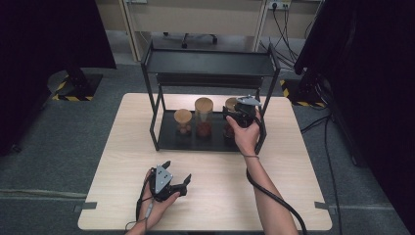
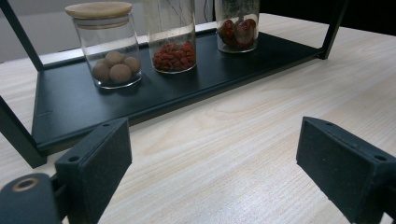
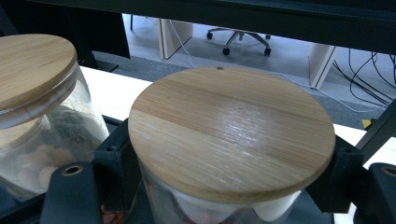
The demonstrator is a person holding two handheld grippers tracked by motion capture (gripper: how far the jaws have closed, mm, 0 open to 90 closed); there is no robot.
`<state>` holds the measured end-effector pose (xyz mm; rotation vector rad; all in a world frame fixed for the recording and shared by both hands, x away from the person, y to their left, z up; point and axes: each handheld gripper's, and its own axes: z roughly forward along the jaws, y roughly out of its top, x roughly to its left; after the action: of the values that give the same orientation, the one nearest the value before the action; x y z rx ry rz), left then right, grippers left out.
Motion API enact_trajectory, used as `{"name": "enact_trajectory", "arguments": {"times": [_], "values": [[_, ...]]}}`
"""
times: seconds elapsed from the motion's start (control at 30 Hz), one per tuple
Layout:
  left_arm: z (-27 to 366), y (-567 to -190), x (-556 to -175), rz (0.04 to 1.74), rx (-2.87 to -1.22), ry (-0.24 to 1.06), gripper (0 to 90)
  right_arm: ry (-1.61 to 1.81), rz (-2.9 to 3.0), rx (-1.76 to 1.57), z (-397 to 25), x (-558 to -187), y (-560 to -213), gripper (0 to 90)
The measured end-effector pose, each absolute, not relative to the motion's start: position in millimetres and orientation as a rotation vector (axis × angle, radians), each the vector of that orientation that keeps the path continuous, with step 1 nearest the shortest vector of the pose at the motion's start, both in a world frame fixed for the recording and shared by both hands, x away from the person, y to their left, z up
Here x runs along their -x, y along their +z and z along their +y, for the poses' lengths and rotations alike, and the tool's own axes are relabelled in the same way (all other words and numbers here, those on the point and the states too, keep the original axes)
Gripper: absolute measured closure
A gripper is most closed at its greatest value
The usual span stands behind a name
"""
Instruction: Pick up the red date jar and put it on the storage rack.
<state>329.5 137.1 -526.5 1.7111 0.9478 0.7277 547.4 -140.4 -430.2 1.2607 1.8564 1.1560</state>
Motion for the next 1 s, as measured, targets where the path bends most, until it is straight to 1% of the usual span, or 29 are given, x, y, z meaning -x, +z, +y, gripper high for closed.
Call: {"name": "enact_trajectory", "arguments": {"times": [0.7, 0.77, 0.8, 0.83, 0.87, 0.9, 1.0], "values": [[136.4, -526.6, -329.3, 0.948, -1.713, 0.73, 10.2, 1.187, 1.867, -1.256, -144.3, -542.4, -432.3, 24.2], [136.4, -526.6, -329.3, 0.948, -1.713, 0.73, 10.3, 1.193, 1.869, -1.262, -144.1, -542.5, -431.8, 22.1], [136.4, -526.5, -329.3, 0.948, -1.714, 0.73, 10.3, 1.194, 1.873, -1.266, -143.6, -542.4, -430.9, 19.2], [136.3, -526.5, -329.3, 0.948, -1.714, 0.73, 10.3, 1.194, 1.873, -1.266, -143.6, -542.4, -430.9, 19.2], [136.3, -526.6, -329.3, 0.948, -1.714, 0.731, 10.3, 1.193, 1.873, -1.274, -143.5, -542.3, -430.3, 15.6], [136.3, -526.6, -329.3, 0.948, -1.714, 0.731, 10.3, 1.193, 1.877, -1.28, -143.7, -542.5, -430.3, 13.8], [136.3, -526.5, -329.4, 0.948, -1.714, 0.73, 10.3, 1.197, 1.875, -1.296, -143.9, -542.5, -430.5, 11.3]]}}
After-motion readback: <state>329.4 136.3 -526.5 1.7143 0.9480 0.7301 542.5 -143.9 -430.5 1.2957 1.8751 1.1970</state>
